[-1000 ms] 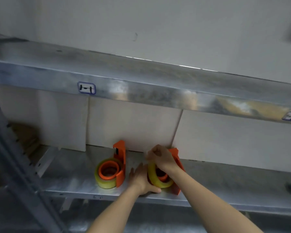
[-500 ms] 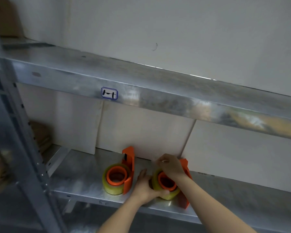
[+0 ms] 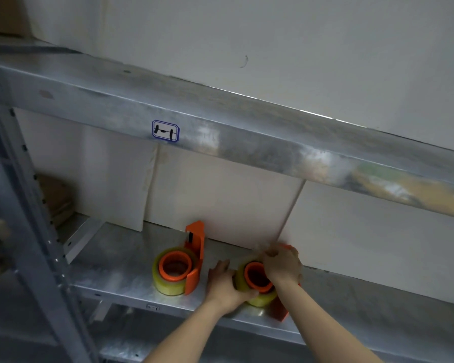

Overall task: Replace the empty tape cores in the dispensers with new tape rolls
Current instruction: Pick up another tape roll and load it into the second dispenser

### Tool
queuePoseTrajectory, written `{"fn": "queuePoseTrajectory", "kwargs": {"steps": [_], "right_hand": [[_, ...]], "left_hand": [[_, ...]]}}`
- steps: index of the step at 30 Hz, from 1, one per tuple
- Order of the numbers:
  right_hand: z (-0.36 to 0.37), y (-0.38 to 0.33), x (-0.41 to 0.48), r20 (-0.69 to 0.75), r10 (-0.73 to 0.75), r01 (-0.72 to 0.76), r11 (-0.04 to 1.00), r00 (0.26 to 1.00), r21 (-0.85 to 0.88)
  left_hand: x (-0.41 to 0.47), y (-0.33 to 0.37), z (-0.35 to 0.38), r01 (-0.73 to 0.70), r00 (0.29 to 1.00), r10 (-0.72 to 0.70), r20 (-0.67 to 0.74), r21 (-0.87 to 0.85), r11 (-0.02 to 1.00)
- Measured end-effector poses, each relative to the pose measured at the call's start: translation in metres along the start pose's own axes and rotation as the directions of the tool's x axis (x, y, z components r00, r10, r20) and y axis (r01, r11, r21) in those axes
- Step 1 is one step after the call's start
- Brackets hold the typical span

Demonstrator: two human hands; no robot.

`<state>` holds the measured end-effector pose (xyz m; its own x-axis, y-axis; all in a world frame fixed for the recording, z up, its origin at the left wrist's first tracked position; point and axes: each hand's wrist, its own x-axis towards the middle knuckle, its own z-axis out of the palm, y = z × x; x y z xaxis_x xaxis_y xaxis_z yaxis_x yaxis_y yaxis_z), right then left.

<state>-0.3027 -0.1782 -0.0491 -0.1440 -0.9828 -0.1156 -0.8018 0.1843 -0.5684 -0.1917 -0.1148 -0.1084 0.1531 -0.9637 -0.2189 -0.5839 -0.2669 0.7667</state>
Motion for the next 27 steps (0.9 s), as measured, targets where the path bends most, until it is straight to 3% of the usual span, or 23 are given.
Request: {"fn": "queuePoseTrajectory", "kwargs": {"steps": [5,8,11,14,24,27], "right_hand": [[-0.019,0.003,0.002,-0.003,0.007,-0.006,0.981,1.000,0.192],[-0.028,0.007,0.003,-0.003,0.084,-0.078,0.934,0.996,0.348],[-0.033,0.010,0.002,0.017,0.135,-0.127,0.875,0.991,0.467],[-0.036,0.014,0.000,0.035,0.147,-0.142,0.827,0.989,0.544],[-0.032,0.015,-0.001,0.052,0.146,-0.148,0.798,0.988,0.583],[-0.027,0.015,0.000,0.049,0.137,-0.141,0.815,0.989,0.562]], "left_hand": [[-0.006,0.004,-0.001,0.011,1.000,-0.011,0.009,-0.005,1.000],[-0.007,0.007,0.000,0.026,0.999,-0.021,0.030,-0.173,0.985],[-0.006,0.015,-0.001,0.131,0.990,-0.097,0.106,-0.388,0.912],[-0.003,0.022,-0.004,0.197,0.979,-0.151,0.134,-0.477,0.857],[0.003,0.014,0.008,0.325,0.946,-0.233,0.227,-0.647,0.690],[0.004,0.024,0.011,0.386,0.921,-0.256,0.294,-0.602,0.699]]}}
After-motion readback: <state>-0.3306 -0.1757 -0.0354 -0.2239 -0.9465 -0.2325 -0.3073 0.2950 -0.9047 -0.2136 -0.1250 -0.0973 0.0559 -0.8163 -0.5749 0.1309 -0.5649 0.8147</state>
